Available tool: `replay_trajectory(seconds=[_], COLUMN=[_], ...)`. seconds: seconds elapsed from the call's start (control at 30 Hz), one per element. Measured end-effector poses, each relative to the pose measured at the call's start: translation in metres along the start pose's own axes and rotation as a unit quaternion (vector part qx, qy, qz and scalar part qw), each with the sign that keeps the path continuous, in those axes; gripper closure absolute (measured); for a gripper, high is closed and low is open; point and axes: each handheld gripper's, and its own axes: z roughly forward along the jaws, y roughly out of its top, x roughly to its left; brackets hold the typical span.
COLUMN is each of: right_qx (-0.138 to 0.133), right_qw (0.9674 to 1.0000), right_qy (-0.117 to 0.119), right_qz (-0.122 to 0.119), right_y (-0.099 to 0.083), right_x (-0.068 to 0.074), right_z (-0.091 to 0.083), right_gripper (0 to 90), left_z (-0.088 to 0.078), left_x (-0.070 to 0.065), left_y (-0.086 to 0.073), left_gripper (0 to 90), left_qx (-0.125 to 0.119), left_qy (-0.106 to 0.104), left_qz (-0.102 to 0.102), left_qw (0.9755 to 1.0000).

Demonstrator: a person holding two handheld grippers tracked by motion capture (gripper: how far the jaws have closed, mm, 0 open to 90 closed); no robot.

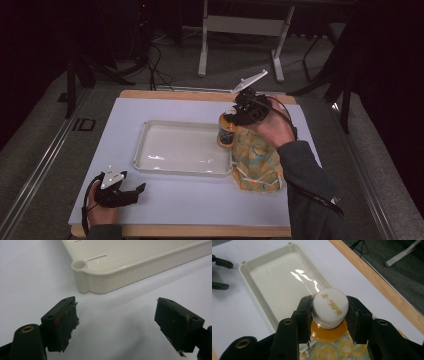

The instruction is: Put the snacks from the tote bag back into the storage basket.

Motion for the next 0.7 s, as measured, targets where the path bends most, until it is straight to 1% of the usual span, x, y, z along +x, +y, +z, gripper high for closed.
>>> replay_trajectory(seconds=[0.3,0.43,0.6,0.7], right_qx=[0.002,0.002,0.002,0.004], right_qw=[0.9999,0.9998,0.9996,0.9995], right_qy=[0.005,0.007,0.018,0.020], right_qz=[-0.016,-0.018,-0.020,-0.025], right_y=[0.005,0.005,0.003,0.003], right_x=[0.011,0.013,0.017,0.019], right_z=[0.002,0.004,0.007,0.008], right_gripper=[58.8,58.8,58.7,58.8], left_z=[0.000,0.000,0.000,0.000], left_x=[0.000,0.000,0.000,0.000], left_y=[0.000,0.000,0.000,0.000], left_gripper=[18.5,18.5,18.5,18.5], left_qx=[0.000,0.000,0.000,0.000], left_qy=[0.000,-0.001,-0.001,-0.001], left_qz=[-0.001,0.000,-0.001,0.000], left_qw=[1.0000,1.0000,1.0000,1.0000])
